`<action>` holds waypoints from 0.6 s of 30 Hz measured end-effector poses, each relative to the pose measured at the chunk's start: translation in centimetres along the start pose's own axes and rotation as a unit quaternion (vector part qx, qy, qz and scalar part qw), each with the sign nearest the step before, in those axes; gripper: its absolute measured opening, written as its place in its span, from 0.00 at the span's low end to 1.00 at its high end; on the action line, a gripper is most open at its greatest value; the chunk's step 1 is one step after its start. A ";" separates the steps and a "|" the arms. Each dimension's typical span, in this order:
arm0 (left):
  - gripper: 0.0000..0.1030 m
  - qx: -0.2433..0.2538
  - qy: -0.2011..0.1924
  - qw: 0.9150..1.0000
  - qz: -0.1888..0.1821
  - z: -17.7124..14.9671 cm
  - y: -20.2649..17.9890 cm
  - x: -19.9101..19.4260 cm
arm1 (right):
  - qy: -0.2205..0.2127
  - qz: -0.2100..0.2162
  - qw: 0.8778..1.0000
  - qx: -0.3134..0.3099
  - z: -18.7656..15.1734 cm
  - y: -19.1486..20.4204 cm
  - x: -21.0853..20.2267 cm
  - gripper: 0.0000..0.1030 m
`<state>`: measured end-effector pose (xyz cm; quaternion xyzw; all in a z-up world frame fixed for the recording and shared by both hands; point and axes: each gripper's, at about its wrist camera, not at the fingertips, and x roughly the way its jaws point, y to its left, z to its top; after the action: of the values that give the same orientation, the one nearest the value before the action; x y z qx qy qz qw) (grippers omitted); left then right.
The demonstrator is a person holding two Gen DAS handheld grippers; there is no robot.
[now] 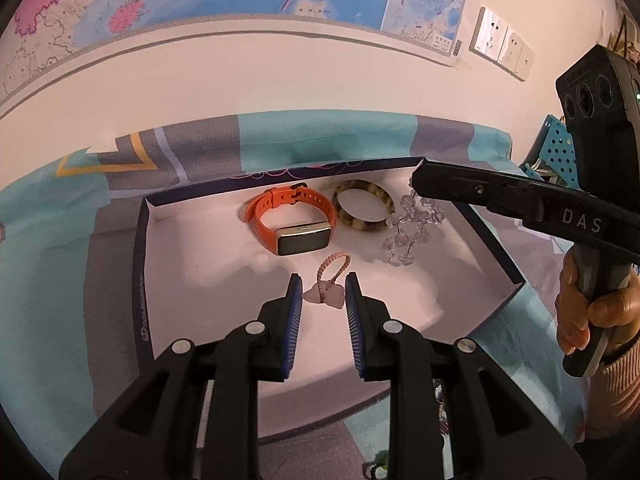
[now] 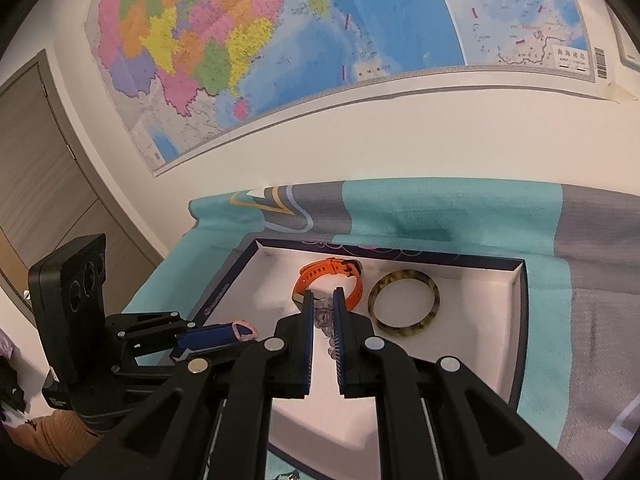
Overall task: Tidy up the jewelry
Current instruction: 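Carry the pendant into the box with the left tool while the right tool drops the crystal bracelet there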
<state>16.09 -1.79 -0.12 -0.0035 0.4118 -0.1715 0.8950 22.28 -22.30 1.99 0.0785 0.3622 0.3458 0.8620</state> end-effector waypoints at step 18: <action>0.22 -0.011 0.042 0.999 0.017 1.1 0.4 4.2 | 0.027 -0.012 0.999 0.016 0.1 -1.5 3.6 0.08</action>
<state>19.52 -2.88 -2.51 0.0009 0.4505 -0.1520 0.8798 24.97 -21.01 -0.55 0.0780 0.3917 0.3314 0.8548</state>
